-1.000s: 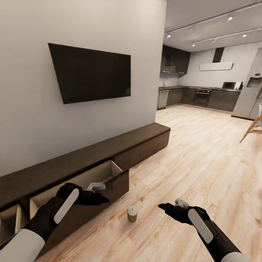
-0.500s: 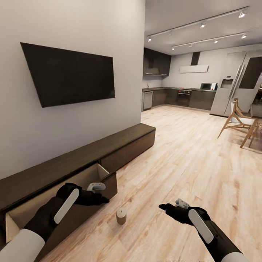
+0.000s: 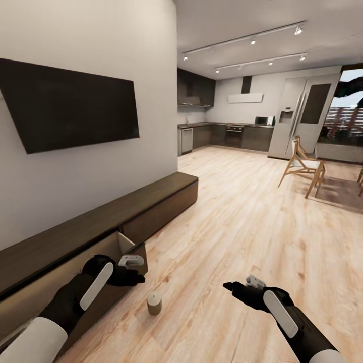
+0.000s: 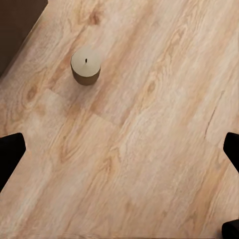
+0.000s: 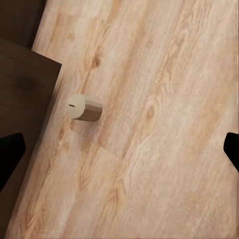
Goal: Place each of the two pumpkins and all three candles from the living room inside a cabinet in the living room (use any cabinet), then make sure every cabinet is closed, and position the cauldron so it is next to a table in the living room.
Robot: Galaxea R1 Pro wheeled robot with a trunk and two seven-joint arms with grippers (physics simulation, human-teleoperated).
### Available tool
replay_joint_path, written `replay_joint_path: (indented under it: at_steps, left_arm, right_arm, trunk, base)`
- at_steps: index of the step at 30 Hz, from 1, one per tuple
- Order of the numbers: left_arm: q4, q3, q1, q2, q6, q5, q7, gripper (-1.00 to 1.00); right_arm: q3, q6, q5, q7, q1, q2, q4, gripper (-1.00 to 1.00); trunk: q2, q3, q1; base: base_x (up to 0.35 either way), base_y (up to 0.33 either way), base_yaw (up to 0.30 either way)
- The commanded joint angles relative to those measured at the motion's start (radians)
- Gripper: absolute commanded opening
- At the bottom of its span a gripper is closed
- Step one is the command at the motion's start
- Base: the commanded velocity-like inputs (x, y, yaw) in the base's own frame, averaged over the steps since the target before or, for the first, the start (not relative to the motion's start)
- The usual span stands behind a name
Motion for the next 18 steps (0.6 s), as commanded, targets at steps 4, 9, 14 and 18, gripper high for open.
replay_joint_path:
  at_steps: [4,9,14,18]
  left_arm:
    - [0.079,-0.005,-0.008,-0.062,0.002,0.01,0.098,1.0]
    - [0.113,-0.006,-0.016,-0.086,0.002,0.01,0.121,1.0]
    - [0.12,-0.005,-0.017,-0.091,0.002,0.011,0.125,1.0]
    - [0.122,-0.002,-0.016,-0.092,-0.021,0.013,0.126,1.0]
  right_arm:
    - [0.004,-0.006,-0.01,-0.011,-0.001,-0.001,0.0,1.0]
    - [0.004,-0.007,-0.01,-0.013,-0.001,-0.001,0.0,1.0]
    - [0.004,-0.008,-0.009,-0.016,-0.001,-0.001,0.0,1.0]
    - [0.005,-0.027,-0.008,-0.016,-0.001,0.002,-0.001,1.0]
  trunk:
    - [-0.001,-0.001,0.0]
    - [-0.001,-0.001,0.0]
    - [-0.001,-0.001,0.0]
    - [-0.001,-0.001,0.0]
  base:
    - [0.0,0.0,-0.156]
    - [0.0,0.0,-0.06]
    - [0.001,0.0,-0.014]
    - [0.086,0.0,-0.003]
